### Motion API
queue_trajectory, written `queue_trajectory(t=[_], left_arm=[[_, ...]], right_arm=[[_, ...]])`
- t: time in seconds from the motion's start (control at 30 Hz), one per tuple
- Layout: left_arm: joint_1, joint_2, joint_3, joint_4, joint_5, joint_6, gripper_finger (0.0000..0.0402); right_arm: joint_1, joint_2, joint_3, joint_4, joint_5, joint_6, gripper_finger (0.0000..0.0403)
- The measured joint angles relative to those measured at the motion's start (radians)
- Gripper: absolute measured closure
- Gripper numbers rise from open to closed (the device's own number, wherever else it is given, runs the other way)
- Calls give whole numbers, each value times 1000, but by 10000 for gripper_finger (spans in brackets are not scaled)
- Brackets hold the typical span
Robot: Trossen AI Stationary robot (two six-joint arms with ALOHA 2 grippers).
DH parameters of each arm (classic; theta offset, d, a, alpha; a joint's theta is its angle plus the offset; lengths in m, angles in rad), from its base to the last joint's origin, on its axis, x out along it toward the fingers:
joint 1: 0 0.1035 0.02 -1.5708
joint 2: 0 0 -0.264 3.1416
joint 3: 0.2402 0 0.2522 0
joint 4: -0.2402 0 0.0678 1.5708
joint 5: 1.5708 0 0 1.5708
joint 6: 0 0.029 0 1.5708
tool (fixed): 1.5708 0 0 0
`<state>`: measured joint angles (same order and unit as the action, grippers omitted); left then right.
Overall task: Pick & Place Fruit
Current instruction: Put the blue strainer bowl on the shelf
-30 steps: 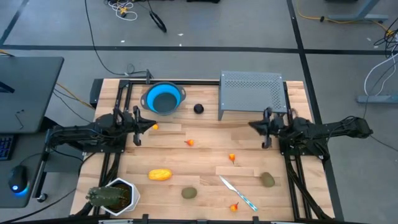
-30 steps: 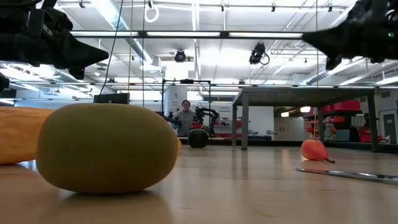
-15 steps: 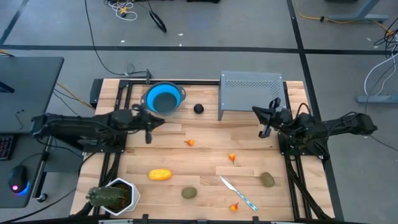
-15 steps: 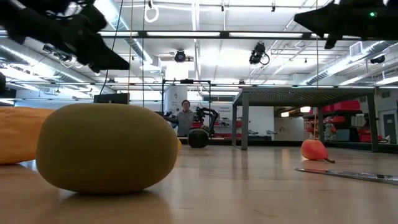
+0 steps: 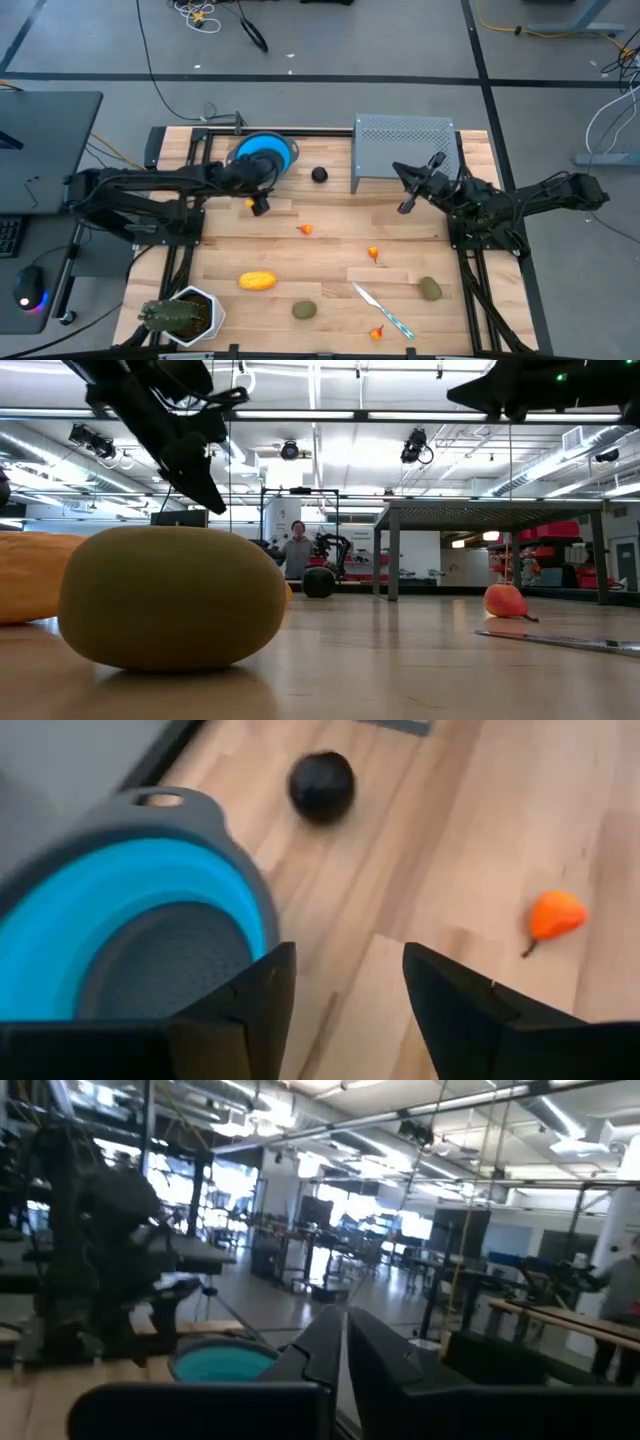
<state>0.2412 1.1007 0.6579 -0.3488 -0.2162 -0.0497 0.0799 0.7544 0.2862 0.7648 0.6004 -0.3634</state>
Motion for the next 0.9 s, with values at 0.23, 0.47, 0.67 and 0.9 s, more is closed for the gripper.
queue_trajectory(t=[0.23,0.47,0.67,0.9], left_arm=[[90,91,2,8,9,15,203],[120,109,2,27,-12,66,202],[162,193,-5,26,6,89,194],[176,265,-6,39,-64,89,192]], right_arm=[[0,0,0,30,-81,14,331],[0,0,0,26,-99,31,315],[0,0,0,26,-133,46,313],[0,0,0,26,-134,66,313]])
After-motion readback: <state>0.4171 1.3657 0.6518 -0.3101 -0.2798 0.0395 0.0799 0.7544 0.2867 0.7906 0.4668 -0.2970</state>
